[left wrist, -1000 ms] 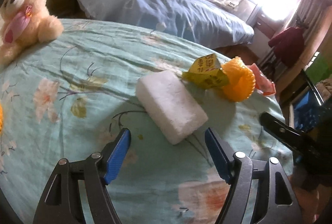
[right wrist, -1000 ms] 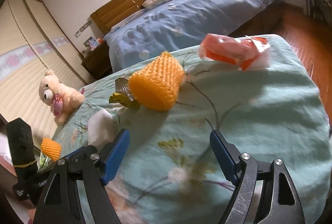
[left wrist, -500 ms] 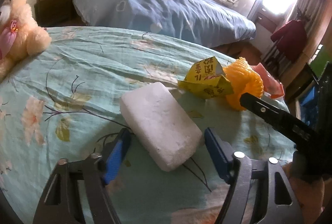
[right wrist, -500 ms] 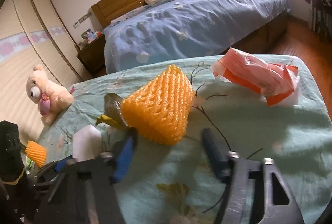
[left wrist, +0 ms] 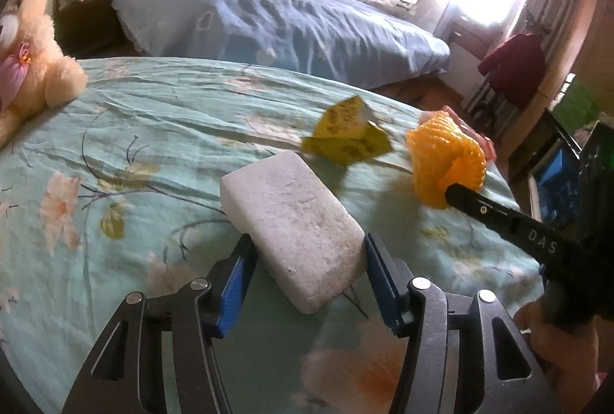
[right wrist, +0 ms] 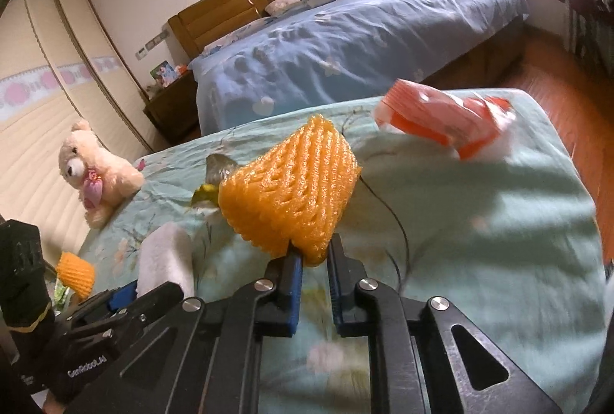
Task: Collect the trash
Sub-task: 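Grasp the white foam block with the left tool while the right tool grasps the orange foam net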
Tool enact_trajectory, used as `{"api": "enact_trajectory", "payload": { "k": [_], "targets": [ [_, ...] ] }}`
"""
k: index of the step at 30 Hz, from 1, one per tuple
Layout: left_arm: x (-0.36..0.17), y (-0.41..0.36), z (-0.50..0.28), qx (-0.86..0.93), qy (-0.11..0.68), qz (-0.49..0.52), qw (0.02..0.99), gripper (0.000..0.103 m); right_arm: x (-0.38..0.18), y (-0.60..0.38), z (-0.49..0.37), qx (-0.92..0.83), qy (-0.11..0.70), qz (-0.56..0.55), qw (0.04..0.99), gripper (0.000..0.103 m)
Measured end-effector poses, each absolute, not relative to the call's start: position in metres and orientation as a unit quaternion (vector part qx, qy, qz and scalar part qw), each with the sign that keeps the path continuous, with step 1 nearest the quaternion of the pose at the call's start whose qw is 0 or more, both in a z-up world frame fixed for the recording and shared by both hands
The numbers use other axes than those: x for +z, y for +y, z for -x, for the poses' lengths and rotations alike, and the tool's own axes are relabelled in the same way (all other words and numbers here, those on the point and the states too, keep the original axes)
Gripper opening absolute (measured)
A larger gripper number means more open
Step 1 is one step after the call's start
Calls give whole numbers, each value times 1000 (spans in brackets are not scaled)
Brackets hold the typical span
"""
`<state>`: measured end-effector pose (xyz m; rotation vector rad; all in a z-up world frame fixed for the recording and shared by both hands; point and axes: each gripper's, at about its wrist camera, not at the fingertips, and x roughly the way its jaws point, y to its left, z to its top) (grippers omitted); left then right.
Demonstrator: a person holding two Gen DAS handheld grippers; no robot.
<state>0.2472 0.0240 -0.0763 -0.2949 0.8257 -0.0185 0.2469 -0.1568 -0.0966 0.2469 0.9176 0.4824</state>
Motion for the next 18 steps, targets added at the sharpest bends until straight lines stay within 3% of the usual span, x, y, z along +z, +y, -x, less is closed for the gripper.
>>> {"api": "enact_trajectory", "payload": {
  "k": [18],
  "targets": [
    [-57,-44,-206,-94,402,97,906,56,-84,-241,-164,176,425,-169,872,12]
  ]
}}
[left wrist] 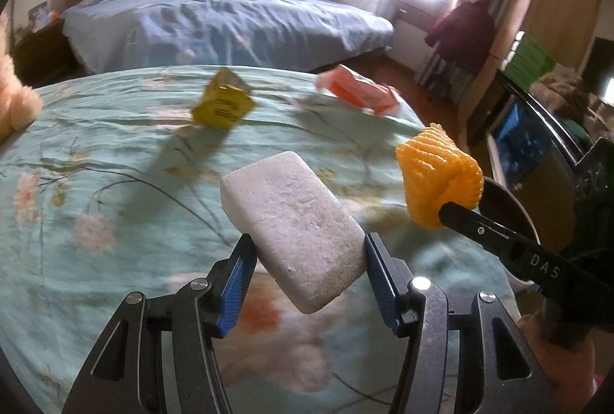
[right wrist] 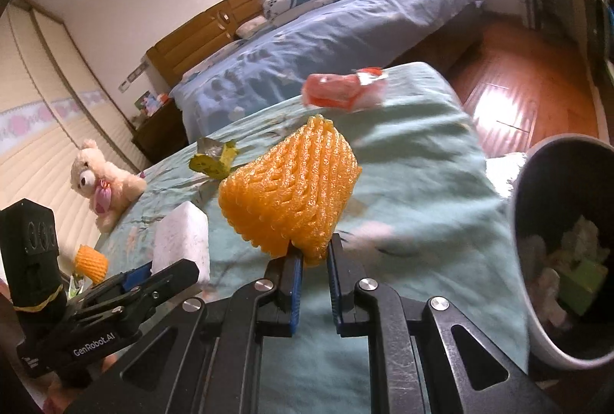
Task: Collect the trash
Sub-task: 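Grasp the white foam block with the left tool while the right tool grasps the orange foam net, then carry the white foam block and orange foam net over the bin with both tools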
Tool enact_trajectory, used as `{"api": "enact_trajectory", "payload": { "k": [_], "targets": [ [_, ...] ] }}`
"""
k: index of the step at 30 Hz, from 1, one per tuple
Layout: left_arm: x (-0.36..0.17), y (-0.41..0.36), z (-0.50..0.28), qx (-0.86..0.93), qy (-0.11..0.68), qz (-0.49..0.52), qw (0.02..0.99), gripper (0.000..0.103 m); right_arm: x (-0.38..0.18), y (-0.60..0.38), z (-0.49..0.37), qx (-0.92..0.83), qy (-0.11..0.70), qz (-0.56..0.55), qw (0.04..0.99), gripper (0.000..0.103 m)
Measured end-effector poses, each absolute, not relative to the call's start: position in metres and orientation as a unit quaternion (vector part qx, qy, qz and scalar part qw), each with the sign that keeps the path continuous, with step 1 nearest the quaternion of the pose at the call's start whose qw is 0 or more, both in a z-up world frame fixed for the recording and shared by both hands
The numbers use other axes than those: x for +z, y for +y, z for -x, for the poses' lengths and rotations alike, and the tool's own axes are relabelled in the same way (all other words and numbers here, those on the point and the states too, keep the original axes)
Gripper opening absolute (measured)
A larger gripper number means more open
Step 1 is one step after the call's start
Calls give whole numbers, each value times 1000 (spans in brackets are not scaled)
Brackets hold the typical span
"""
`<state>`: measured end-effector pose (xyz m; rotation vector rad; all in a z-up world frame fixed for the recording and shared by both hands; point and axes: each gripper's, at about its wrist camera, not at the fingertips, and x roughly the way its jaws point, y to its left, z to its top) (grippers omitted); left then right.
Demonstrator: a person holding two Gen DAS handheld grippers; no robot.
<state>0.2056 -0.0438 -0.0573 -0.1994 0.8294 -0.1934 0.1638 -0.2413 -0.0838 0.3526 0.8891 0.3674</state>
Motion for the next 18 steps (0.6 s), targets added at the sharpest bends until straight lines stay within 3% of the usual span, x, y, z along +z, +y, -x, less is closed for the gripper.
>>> {"api": "enact_trajectory", "payload": {
  "k": [18],
  "targets": [
    [-49,-123,-190,-166,405,43,898,56,-88,-324,-112,106,416,-212,878,12]
  ]
}}
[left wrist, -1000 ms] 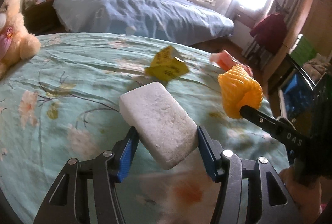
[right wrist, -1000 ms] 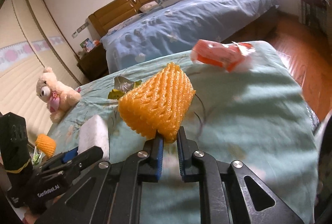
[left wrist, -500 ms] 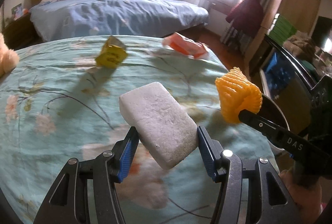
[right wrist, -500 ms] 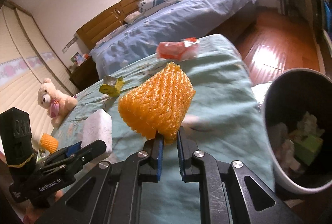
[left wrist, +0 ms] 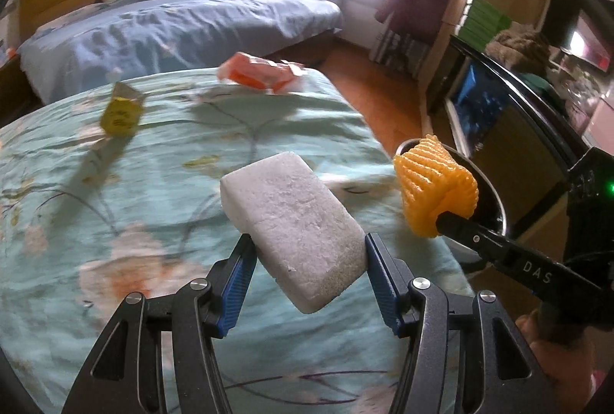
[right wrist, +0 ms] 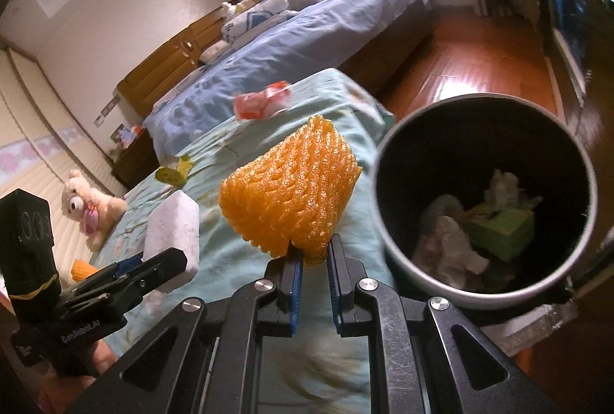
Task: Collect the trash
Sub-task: 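Carry the white foam block and orange foam net over the bin with both tools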
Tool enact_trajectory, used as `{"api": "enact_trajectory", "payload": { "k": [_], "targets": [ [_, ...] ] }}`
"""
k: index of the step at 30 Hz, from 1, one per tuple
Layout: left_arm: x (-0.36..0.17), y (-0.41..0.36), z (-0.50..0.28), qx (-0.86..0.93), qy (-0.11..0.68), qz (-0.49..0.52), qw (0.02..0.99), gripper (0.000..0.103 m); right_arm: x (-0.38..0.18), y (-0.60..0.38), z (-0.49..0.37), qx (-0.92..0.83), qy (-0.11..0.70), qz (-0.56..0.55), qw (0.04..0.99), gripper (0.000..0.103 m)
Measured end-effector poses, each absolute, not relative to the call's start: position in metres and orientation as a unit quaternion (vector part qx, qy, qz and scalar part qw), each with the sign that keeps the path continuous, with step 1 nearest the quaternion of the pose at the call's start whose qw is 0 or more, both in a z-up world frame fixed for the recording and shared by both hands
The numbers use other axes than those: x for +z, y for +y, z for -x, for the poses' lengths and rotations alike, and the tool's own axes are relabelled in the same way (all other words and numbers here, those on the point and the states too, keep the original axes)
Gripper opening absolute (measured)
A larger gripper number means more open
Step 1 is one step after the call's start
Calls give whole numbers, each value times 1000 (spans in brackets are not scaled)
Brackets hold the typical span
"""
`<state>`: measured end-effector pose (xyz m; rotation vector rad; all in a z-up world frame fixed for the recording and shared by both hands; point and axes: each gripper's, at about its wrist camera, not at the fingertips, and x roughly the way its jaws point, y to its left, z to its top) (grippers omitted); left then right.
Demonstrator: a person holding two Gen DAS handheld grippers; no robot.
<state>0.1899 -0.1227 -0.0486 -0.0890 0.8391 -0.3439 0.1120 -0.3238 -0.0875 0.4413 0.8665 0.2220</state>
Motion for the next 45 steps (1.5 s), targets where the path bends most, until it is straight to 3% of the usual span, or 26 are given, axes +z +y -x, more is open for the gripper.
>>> {"api": "enact_trajectory", "payload": {
  "k": [45],
  "targets": [
    [-69,-267,-256,-263,432,-35,862,58,-101,-450,-109,2,422,-230,877,13]
  ]
}}
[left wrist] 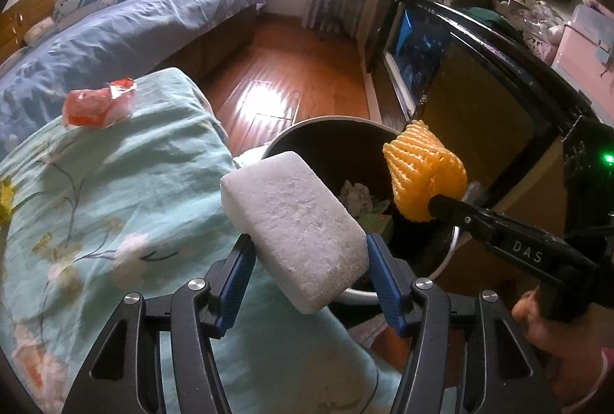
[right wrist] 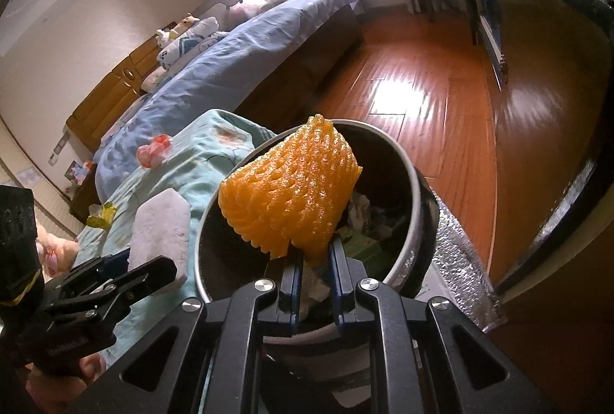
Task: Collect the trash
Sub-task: 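Carry the white foam block and orange foam net over the bin with both tools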
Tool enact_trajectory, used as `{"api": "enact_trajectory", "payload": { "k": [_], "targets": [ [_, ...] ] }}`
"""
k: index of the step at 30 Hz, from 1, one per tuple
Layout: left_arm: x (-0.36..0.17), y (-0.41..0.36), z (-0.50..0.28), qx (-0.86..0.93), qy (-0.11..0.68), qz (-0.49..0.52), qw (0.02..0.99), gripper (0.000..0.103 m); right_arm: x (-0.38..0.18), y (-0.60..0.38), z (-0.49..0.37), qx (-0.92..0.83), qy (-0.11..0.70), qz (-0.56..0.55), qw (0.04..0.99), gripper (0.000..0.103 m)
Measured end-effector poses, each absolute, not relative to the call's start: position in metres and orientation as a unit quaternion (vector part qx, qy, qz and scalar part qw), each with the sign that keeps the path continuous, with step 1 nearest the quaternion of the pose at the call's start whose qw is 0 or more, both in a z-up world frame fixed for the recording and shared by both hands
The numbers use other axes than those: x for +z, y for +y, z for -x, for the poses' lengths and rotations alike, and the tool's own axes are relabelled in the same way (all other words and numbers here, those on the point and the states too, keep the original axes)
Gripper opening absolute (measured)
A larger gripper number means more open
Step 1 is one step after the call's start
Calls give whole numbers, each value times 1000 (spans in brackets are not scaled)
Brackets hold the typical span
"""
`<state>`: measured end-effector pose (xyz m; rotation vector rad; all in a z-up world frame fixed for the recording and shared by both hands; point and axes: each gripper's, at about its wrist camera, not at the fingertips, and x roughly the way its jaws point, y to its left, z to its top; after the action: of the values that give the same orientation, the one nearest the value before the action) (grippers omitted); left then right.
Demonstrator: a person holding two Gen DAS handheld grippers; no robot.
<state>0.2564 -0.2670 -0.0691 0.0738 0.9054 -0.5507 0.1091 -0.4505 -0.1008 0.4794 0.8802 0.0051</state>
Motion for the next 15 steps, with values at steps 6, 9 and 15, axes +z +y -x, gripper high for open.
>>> {"api": "enact_trajectory", "payload": {
  "k": [6,9,15],
  "targets": [
    [-76,-282,-266,-268,439,-45,856,59,-104,-457,-116,1,426,-234,874,15],
    [-77,-286,-270,-273,441,-44,854,60,-107,-461,-118,-1,429,-236,872,15],
    [-77,-291,-274,-276,439,-45,854,63,-108,-465,-124,-3,434,-242,868,19]
  ]
}}
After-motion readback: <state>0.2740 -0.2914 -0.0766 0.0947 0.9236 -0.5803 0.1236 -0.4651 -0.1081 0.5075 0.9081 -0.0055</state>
